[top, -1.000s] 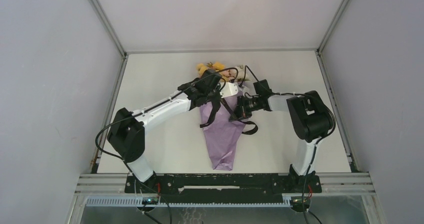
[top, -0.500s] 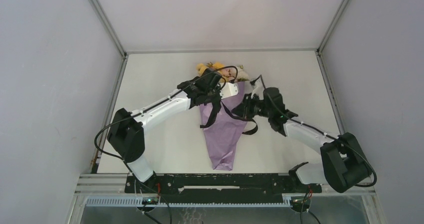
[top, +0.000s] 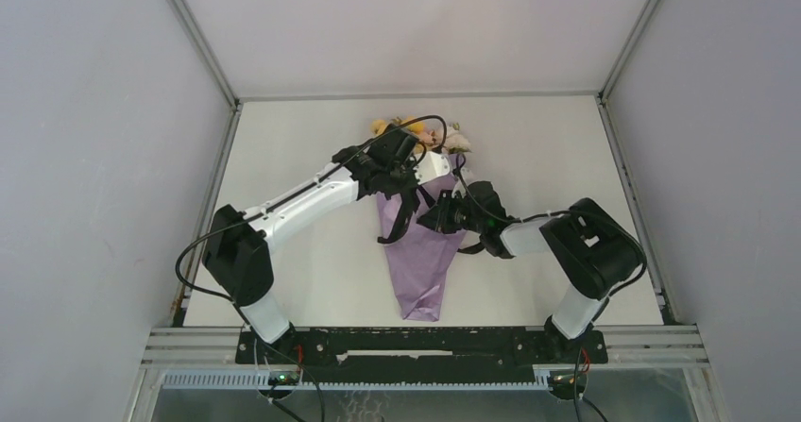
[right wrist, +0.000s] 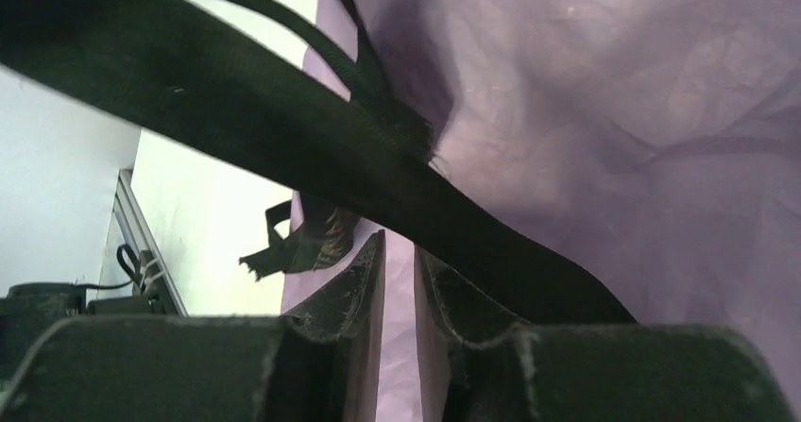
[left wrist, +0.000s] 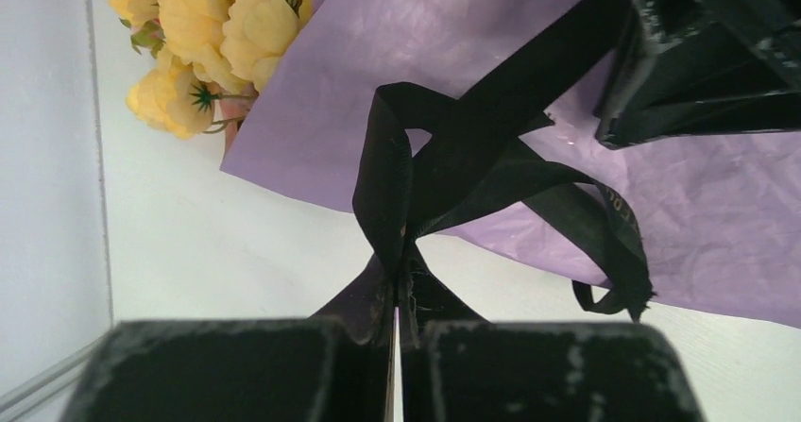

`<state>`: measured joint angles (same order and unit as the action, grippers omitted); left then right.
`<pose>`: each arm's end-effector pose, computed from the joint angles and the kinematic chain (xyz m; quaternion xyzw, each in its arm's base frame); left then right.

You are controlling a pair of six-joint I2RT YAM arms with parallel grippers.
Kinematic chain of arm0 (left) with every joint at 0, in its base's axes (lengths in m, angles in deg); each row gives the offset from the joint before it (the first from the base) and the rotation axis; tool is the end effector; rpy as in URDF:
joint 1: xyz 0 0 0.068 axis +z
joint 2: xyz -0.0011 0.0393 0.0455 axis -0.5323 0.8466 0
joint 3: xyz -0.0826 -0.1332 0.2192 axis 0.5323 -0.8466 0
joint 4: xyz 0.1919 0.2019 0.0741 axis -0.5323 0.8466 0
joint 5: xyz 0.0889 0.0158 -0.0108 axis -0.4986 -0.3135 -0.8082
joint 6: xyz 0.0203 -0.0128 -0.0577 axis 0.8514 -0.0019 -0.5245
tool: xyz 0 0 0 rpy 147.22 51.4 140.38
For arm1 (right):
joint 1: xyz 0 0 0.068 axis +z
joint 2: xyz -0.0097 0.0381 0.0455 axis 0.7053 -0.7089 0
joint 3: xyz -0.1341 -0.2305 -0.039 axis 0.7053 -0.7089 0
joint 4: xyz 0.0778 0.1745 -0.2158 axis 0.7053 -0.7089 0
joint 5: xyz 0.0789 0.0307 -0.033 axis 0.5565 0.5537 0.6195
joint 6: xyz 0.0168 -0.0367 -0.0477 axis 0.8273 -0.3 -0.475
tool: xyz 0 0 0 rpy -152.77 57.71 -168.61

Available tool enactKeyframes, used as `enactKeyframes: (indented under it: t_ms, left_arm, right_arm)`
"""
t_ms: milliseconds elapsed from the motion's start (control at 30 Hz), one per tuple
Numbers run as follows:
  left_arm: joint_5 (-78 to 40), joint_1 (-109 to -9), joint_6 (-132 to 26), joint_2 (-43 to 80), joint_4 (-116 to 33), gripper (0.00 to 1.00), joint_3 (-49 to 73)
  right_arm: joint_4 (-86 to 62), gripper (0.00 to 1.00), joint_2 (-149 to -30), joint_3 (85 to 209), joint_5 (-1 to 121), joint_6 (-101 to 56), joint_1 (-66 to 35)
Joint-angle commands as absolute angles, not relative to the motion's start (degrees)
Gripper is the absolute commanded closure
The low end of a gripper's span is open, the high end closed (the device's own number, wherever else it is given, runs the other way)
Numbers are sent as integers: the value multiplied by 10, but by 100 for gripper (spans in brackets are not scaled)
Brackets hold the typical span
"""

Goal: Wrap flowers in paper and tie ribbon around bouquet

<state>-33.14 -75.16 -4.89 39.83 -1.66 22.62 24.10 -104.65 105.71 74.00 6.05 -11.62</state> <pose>0.3012 -0.2742 0.2679 0.5917 0.7346 0.0324 0.3303 0.2711 0.1982 0.1072 -0.0827 0.8376 0.4201 0.3392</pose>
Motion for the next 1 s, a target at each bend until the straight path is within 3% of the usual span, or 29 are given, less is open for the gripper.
enactKeyframes:
  t_ms: [0, 300, 767, 967]
  left_arm:
    - [-303, -754, -86, 385, 2, 100, 265]
    - [-306, -752, -93, 383, 29, 100, 255]
    - [-299, -746, -86, 361, 27, 100, 233]
    - [-279, -744, -95, 362, 28, 100, 235]
  right_arm:
    - [348, 75, -1071, 1081, 720, 102, -119]
    - [403, 72, -1109, 1109, 713, 112, -149]
    - [431, 46, -1138, 1148, 718, 68, -138]
    - [446, 44, -1165, 1171, 704, 72, -127]
